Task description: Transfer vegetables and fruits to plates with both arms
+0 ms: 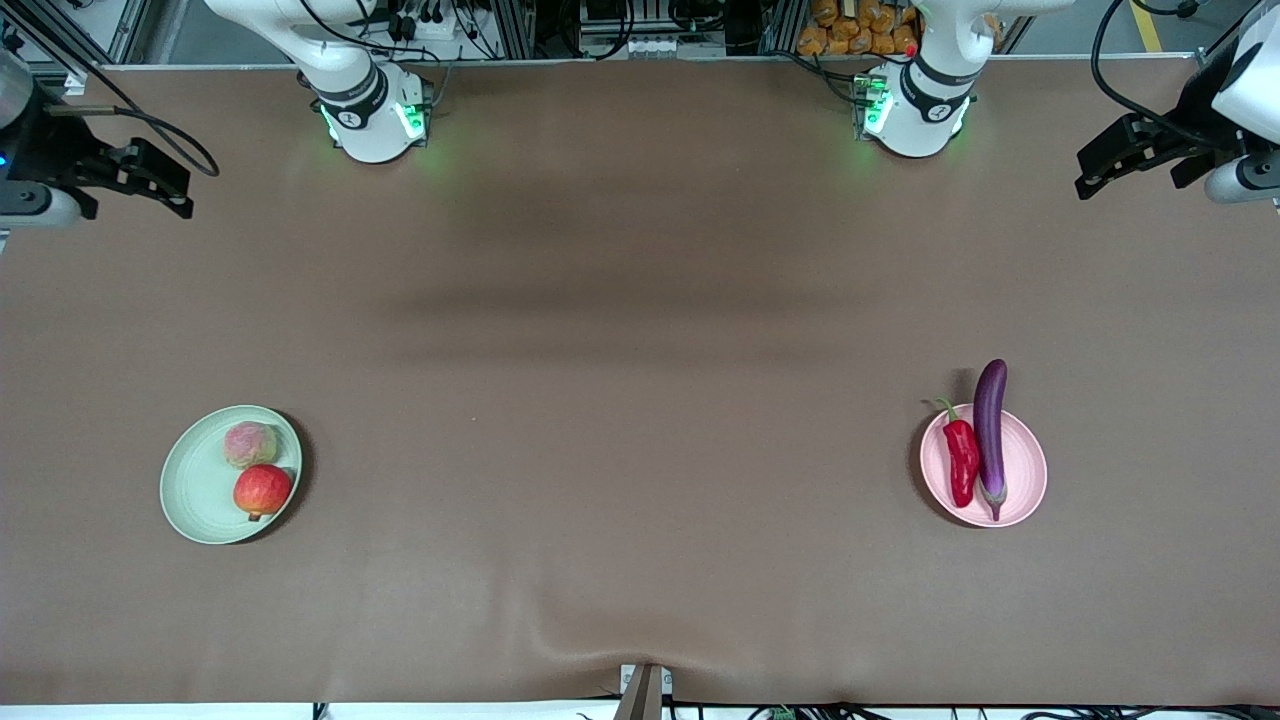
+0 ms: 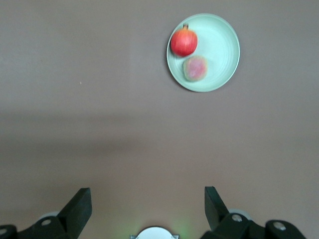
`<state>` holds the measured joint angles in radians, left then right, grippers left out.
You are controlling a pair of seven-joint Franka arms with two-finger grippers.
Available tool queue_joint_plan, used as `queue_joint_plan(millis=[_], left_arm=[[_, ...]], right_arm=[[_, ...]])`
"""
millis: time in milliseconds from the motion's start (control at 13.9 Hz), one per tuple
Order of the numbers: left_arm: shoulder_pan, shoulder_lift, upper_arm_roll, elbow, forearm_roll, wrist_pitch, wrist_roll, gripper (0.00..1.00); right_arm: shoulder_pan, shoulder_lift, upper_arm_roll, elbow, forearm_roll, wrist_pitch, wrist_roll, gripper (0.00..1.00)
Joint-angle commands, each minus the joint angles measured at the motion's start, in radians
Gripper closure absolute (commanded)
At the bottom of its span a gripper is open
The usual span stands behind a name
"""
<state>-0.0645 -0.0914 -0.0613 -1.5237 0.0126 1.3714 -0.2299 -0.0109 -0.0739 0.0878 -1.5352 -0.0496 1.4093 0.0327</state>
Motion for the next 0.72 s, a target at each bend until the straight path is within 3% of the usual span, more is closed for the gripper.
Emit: queue_joint_plan(millis=[0, 143, 287, 645], left_arm=[[0.006, -0.019, -0.002, -0.001, 0.01, -0.015, -0.002, 0.0], [0.006, -0.019, -0.002, -0.003, 0.009, -0.017, -0.002, 0.0], [0.006, -0.019, -0.002, -0.004, 0.004, -0.017, 0.0, 0.0], [0.006, -0.022, 0.0, -0.004, -0.003, -0.018, 0.001, 0.0]], right_arm=[[-0.004, 0.055, 0.004, 0.087, -0.01, -0.045, -0.037, 0.0], [-0.004, 0.051, 0.006, 0.083, 0.01, -0.064, -0.04, 0.0], [-0.036, 0.049, -0.002, 0.082, 0.086, -0.065, -0.043, 0.0], [-0.037, 0.048, 0.001, 0.079, 0.079, -0.066, -0.043, 0.0]])
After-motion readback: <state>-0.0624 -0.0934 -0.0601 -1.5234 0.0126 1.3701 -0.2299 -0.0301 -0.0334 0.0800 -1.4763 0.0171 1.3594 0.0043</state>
